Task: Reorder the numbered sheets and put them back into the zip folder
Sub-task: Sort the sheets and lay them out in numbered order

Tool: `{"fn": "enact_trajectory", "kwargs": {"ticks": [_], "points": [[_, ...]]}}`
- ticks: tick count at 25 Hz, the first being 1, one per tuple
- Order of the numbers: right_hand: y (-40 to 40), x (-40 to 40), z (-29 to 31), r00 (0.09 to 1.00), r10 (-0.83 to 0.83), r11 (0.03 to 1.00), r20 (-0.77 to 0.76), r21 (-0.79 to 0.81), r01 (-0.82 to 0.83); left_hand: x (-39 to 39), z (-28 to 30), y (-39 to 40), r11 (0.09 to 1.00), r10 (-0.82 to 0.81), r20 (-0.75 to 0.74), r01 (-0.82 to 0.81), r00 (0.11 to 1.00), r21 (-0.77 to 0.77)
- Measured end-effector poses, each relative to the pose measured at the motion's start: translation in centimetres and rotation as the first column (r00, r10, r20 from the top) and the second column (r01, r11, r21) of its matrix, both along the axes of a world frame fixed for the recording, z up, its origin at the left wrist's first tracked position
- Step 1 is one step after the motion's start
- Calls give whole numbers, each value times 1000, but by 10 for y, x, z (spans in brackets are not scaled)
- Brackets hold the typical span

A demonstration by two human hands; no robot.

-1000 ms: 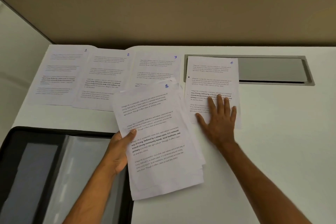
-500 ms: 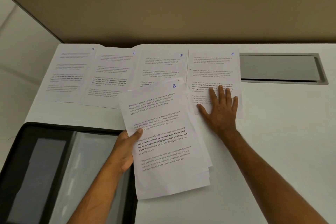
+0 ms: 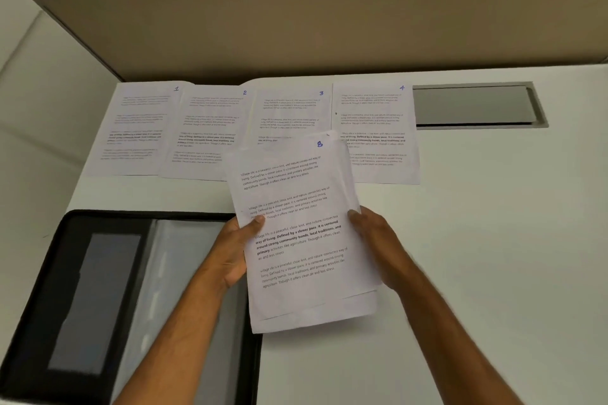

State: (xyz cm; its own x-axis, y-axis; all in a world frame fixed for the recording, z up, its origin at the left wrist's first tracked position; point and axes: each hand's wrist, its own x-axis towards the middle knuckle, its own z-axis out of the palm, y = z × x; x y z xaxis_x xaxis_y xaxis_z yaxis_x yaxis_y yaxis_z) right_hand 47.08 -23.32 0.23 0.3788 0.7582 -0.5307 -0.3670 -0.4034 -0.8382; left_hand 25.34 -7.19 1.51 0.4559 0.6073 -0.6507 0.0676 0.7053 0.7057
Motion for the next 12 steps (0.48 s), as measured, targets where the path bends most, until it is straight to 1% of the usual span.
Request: {"fn": "enact_trajectory", "kwargs": {"ticks": [1, 4, 8, 12], "points": [[-6, -8, 1, 999, -20, 1000, 25, -5, 20, -6, 4, -3, 1000, -25, 3, 25, 1000, -1], [-17, -34, 5, 976, -136, 990, 168, -20, 142, -31, 17, -12, 997, -71, 34, 71, 997, -5], [-21, -68, 20, 937, -317, 947, 144, -7, 321, -69, 19, -35, 991, -133, 52, 134, 990, 1], [-26, -100, 36, 913, -382, 924, 146, 33, 381, -103, 14, -48, 991, -129, 27, 128, 991, 38]]}}
